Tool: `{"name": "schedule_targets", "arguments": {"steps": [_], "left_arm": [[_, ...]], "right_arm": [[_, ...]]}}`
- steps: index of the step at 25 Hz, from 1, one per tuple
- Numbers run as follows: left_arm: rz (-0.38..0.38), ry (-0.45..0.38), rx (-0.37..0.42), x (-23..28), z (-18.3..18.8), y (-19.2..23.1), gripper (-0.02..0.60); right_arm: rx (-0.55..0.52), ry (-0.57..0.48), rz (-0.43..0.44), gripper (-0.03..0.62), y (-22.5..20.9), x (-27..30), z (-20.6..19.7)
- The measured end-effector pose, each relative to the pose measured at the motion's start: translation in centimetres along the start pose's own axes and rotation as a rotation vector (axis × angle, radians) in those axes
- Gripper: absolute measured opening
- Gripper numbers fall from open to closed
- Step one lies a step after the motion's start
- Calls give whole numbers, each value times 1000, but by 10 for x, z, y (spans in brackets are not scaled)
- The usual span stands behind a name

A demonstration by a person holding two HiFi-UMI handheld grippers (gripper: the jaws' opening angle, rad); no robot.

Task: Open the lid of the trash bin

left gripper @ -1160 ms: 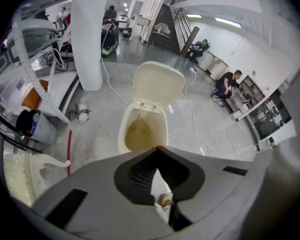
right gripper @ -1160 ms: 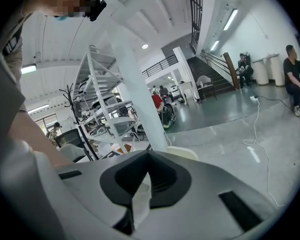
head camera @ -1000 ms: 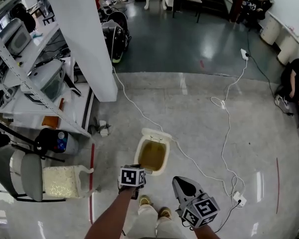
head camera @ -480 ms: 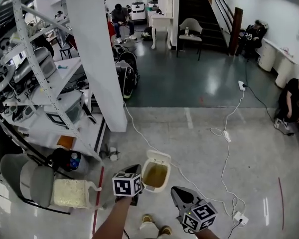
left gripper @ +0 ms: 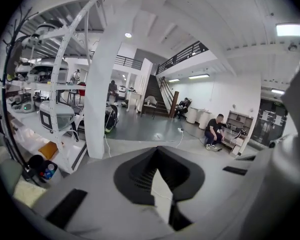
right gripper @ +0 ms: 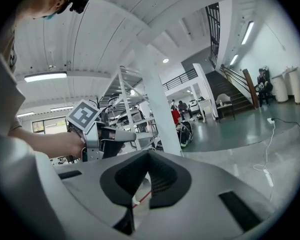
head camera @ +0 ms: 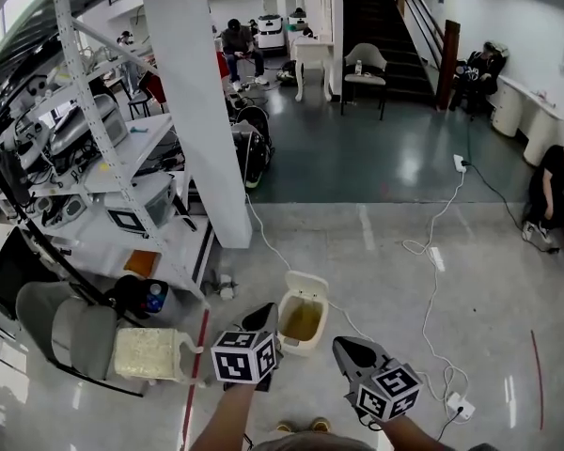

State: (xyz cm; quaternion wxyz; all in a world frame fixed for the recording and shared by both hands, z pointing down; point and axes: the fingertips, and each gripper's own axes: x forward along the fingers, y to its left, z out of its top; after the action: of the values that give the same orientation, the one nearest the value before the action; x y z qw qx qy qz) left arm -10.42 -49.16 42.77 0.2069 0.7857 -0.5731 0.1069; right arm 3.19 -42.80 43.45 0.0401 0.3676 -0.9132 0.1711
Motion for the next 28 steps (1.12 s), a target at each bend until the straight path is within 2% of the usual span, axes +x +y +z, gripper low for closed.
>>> {"name": "schedule_targets", "arguments": {"steps": [6,13,18,23,28], "left_arm": [[-38,-79,36,-48,8,-28,-2],[-32,-220,126,-89,23,-19,-2],[-18,-304,141,-109,28,-18,-2],[-20,-342,144,-118,33,-19,-2],[-32,-342,129,-120,30,-20,-2]], "right_arm": [[-12,-39,-37,32,16,-13,12],[-85,-64,-91,32,26,-6,21],[-137,-100,-118,32,32,-7,34],[-177,-128,-137,32,33,-13,47],[-193,-135,-141,31,32,-17,51]]}}
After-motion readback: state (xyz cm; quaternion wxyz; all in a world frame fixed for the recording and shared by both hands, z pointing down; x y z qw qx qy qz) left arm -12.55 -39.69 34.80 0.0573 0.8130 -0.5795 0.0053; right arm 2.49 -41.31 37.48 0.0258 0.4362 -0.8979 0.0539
